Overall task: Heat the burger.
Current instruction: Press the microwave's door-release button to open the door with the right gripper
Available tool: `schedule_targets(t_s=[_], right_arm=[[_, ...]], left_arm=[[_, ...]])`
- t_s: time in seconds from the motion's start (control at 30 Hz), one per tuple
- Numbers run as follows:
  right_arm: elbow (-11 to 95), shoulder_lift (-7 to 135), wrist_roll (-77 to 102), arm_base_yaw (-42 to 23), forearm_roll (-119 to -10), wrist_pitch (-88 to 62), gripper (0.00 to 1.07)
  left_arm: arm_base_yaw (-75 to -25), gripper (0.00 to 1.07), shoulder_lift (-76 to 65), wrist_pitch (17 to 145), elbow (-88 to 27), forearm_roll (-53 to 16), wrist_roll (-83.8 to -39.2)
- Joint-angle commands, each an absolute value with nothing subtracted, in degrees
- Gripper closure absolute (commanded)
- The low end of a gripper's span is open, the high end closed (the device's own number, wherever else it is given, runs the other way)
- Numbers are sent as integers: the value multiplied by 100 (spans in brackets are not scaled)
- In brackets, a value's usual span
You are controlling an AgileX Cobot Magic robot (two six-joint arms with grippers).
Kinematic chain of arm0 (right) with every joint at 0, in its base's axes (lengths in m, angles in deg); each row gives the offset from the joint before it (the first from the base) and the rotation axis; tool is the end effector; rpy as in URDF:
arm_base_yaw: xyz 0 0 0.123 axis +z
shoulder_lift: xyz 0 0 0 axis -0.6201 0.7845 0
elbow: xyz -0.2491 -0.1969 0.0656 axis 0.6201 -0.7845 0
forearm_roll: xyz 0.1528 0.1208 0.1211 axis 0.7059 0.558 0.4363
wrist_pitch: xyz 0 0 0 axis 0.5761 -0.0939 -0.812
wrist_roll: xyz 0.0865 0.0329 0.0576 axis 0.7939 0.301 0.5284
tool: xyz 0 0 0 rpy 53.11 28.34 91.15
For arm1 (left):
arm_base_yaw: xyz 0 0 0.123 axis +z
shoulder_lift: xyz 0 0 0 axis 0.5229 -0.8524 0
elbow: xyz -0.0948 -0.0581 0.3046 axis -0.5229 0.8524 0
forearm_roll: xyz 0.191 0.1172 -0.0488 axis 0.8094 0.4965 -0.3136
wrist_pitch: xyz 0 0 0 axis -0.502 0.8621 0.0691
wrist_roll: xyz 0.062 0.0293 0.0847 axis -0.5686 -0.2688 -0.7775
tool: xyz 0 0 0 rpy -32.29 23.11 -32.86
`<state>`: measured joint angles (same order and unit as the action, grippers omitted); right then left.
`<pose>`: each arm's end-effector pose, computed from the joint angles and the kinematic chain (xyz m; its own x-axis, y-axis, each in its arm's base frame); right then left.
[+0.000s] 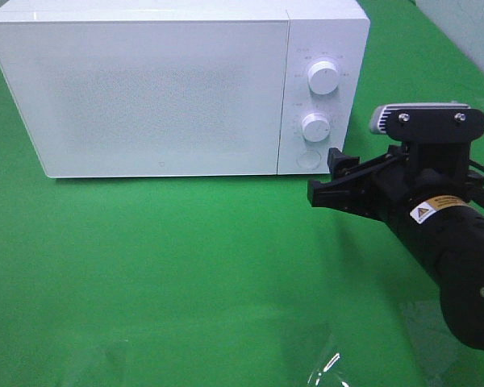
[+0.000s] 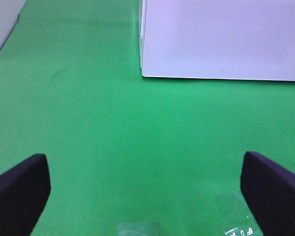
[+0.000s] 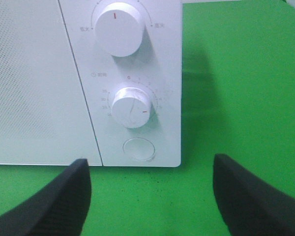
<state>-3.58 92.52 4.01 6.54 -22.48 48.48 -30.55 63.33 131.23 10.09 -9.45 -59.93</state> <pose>0.2336 0.1394 0.2121 -0.1697 -0.0158 -0.9854 -0.1192 0.9929 0.0046 -0.0517 -0.0096 0.2619 -0.4486 -0.0123 -0.8936 0.0534 0.9978 -0.0405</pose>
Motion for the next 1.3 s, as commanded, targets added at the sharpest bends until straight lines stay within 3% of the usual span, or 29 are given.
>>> schedule_targets(t_s=[0.03, 0.5, 0.7, 0.8, 0.93, 1.3], right_arm=[[-203, 9372, 372, 677, -2219, 4854, 38], [49, 9814, 1364, 677, -2208, 4585, 41], [49, 9814, 3701, 677, -2214, 4510, 58], [49, 9814, 4068, 677, -2214, 4465, 61], [49, 9814, 6217, 677, -2265, 4275, 83], [49, 9814, 8560, 665, -2231, 4264, 107]], left_arm=[[-3044, 10, 6425, 13072, 1026, -996, -5970], [-3044, 10, 6425, 13072, 1026, -996, -5970], [-3044, 10, 6425, 13072, 1026, -996, -5970], [-3044, 10, 6425, 13072, 1026, -996, -5970], [-3044, 10, 6425, 13072, 1026, -996, -5970], [-3044, 10, 6425, 13072, 1026, -996, -5970]])
